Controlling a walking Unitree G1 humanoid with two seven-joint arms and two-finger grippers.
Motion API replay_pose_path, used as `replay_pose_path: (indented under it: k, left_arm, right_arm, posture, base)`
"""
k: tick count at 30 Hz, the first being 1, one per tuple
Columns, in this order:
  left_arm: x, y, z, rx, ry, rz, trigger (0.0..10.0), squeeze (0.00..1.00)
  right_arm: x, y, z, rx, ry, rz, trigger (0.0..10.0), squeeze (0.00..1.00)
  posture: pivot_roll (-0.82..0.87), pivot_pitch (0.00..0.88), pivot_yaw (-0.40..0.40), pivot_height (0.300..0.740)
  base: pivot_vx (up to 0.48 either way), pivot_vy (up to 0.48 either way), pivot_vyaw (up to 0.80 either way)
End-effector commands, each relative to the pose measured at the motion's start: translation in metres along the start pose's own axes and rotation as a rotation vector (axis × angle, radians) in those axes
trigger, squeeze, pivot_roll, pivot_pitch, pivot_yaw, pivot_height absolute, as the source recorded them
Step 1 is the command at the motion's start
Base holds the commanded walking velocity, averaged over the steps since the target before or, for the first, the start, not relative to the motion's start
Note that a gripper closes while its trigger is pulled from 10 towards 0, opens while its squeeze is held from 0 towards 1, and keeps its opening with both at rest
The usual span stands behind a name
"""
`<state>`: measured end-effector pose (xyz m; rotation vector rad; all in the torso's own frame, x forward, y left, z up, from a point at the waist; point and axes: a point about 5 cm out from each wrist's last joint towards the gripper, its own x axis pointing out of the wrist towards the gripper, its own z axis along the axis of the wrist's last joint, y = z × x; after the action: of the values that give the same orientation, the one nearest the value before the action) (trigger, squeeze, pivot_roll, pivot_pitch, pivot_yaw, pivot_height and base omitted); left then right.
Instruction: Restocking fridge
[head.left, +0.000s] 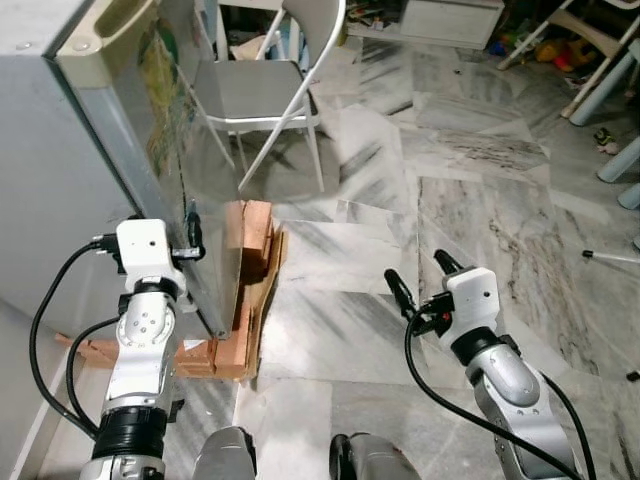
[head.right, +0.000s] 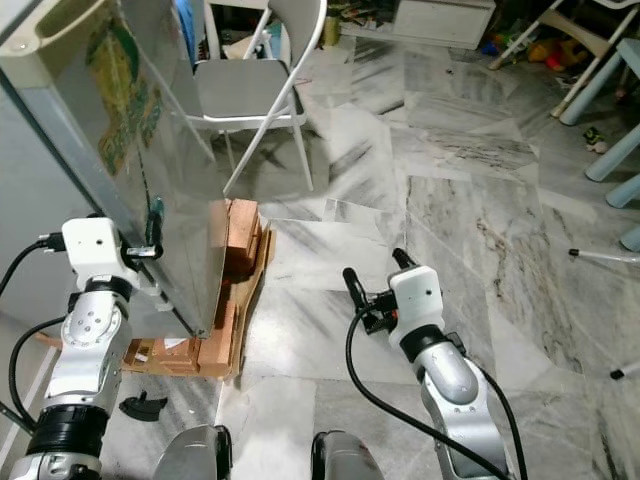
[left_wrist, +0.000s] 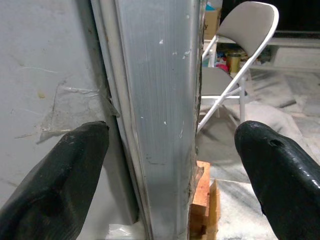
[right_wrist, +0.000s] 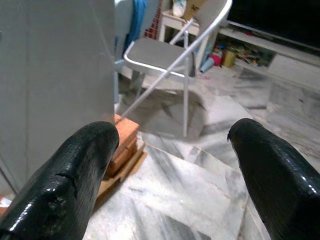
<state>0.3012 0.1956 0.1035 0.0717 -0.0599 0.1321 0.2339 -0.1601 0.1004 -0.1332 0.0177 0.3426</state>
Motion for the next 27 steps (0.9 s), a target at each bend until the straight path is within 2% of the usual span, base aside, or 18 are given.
replay_pose_path:
  k: [1,6,9,14,21,23,27]
  left_arm:
    - [0.003,-0.007,0.004,-0.013,-0.018,-0.038,10.0,0.00]
    - [0.000,-0.016,0.005,-0.038,-0.013,-0.102,10.0,0.00]
    - [-0.008,-0.028,0.006,-0.039,-0.016,-0.163,10.0,0.00]
    - [-0.014,-0.034,0.001,-0.038,-0.006,-0.181,10.0,0.00]
    - [-0.006,-0.033,0.002,-0.017,0.000,-0.162,10.0,0.00]
    - [0.001,-0.026,0.003,-0.003,0.013,-0.117,10.0,0.00]
    - [0.004,-0.019,0.003,-0.002,0.015,-0.094,10.0,0.00]
  right_arm:
    - [-0.003,0.003,0.002,0.004,0.003,0.027,10.0,0.00]
    - [-0.008,0.003,0.001,0.011,0.015,0.050,10.0,0.00]
    - [-0.008,0.001,0.000,0.006,0.021,0.047,10.0,0.00]
    - [-0.007,0.002,0.000,-0.006,0.026,0.033,10.0,0.00]
    - [-0.008,0.004,0.000,-0.004,0.029,0.044,10.0,0.00]
    - [-0.008,0.004,-0.001,-0.002,0.031,0.044,10.0,0.00]
    - [-0.009,0.004,-0.001,-0.002,0.033,0.041,10.0,0.00]
  posture:
    - [0.00,0.146,-0.066,0.740]
    - [0.00,0.147,-0.067,0.740]
    - [0.01,0.149,-0.065,0.740]
    - [0.01,0.149,-0.064,0.740]
    - [0.01,0.148,-0.065,0.740]
    - [0.00,0.147,-0.062,0.740]
    - [0.00,0.146,-0.058,0.740]
  base:
    - [0.000,0.000,0.00]
    - [0.000,0.000,0.00]
    - [0.000,0.000,0.00]
    - [0.000,0.000,0.00]
    - [0.000,0.000,0.00]
    - [0.000,0.000,0.00]
    - [0.000,0.000,0.00]
